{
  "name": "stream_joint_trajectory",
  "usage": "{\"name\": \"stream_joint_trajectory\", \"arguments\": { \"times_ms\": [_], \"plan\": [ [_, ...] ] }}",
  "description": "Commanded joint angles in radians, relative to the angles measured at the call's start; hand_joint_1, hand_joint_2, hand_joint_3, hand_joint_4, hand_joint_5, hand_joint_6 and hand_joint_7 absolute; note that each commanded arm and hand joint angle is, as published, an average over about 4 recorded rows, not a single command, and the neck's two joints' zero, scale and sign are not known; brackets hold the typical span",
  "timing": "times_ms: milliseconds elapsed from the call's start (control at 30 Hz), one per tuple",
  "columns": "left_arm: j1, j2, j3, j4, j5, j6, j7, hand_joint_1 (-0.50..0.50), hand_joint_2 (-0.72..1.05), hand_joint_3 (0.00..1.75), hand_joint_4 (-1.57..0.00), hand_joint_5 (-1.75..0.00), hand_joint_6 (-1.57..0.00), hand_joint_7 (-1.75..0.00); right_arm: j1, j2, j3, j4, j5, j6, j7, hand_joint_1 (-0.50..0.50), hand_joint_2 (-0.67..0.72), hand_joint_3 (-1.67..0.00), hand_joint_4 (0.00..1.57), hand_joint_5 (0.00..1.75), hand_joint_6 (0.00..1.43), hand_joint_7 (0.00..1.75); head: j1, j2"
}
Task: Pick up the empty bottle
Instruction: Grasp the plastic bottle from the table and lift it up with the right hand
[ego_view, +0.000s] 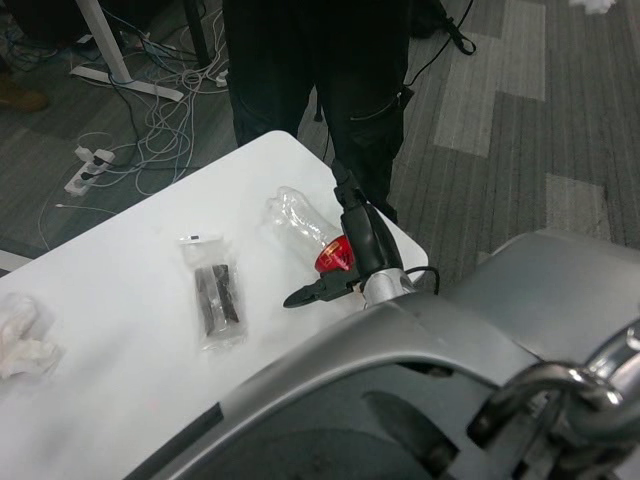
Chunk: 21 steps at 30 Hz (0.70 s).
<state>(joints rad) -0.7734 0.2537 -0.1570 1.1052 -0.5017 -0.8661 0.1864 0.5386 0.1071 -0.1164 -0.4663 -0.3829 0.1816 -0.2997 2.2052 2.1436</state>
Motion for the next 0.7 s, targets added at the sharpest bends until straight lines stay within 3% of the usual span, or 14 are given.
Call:
{"name": "stream_joint_trajectory", "arguments": {
  "times_ms": [33, 300, 500, 700],
  "plan": [
    [0.008, 0.003, 0.002, 0.005, -0.003, 0.004, 0.001, -0.5, -0.66, 0.0, -0.04, 0.0, 0.0, 0.0, -0.025, -0.015, -0.011, 0.003, -0.045, 0.043, 0.002, -0.31, -0.16, -0.08, 0.0, 0.0, 0.0, 0.0, 0.004, 0.004],
    [0.029, 0.003, 0.005, -0.004, -0.011, 0.004, 0.0, -0.5, -0.72, 0.0, -0.04, 0.0, 0.0, 0.0, -0.078, -0.065, 0.013, 0.006, -0.2, 0.188, 0.041, -0.3, -0.24, -0.16, 0.0, 0.0, 0.0, 0.0, 0.027, 0.011],
    [0.049, 0.001, 0.008, -0.023, -0.013, 0.004, -0.001, -0.5, -0.7, 0.0, -0.04, 0.0, 0.0, 0.0, -0.095, -0.146, 0.105, 0.005, -0.343, 0.323, 0.097, -0.33, -0.3, -0.2, 0.0, 0.0, 0.0, 0.0, 0.051, 0.012],
    [0.062, 0.0, 0.015, -0.034, -0.015, 0.004, -0.001, -0.5, -0.72, 0.0, -0.06, 0.0, 0.0, 0.0, -0.118, -0.21, 0.185, 0.006, -0.412, 0.435, 0.143, -0.33, -0.35, -0.24, 0.0, 0.0, 0.0, 0.0, 0.067, 0.015]
  ]
}}
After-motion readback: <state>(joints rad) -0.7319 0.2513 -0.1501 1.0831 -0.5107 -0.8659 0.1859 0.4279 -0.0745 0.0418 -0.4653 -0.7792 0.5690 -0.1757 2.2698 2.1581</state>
